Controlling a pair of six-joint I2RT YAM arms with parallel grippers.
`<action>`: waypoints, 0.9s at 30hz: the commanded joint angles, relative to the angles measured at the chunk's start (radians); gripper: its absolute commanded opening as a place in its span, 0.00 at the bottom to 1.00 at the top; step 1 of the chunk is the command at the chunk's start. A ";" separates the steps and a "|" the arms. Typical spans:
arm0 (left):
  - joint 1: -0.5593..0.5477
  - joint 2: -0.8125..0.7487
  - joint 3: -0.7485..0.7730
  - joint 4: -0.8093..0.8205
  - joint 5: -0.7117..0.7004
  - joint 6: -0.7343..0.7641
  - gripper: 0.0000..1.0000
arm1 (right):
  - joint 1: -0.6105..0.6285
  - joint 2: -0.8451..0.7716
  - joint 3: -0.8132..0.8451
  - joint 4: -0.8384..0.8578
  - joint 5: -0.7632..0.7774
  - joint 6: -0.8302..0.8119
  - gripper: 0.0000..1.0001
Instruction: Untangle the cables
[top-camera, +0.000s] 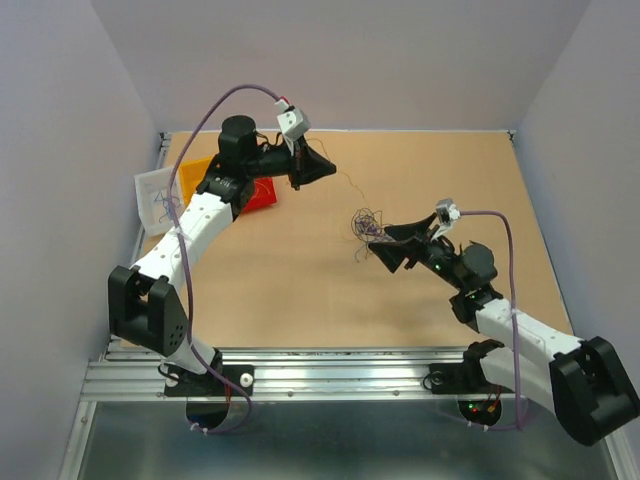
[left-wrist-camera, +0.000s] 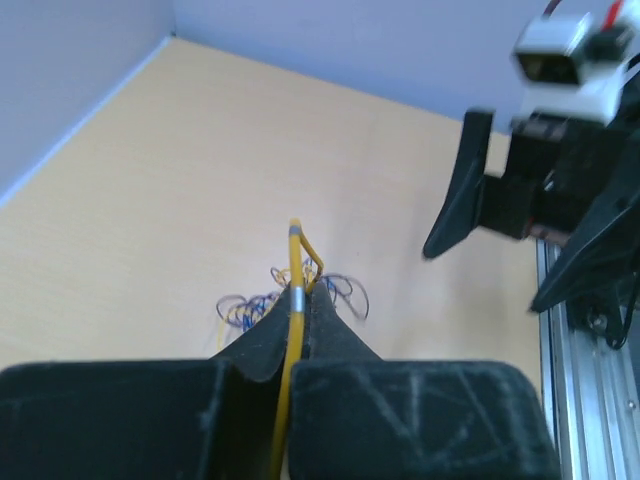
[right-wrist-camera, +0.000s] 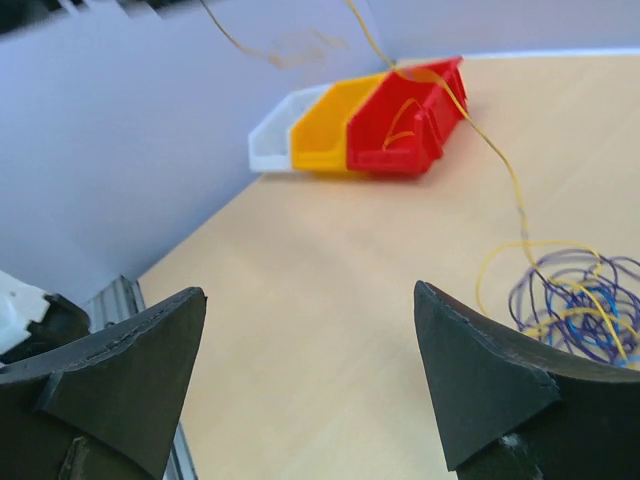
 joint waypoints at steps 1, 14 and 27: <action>-0.012 -0.032 0.157 -0.033 0.062 -0.094 0.00 | 0.004 0.106 0.054 0.049 0.005 -0.092 0.89; 0.011 -0.031 0.445 -0.187 -0.068 -0.111 0.00 | 0.004 0.676 0.385 0.039 0.044 -0.109 0.73; 0.230 0.151 0.406 -0.244 -0.419 -0.020 0.00 | 0.004 0.582 0.327 0.010 0.080 -0.136 0.72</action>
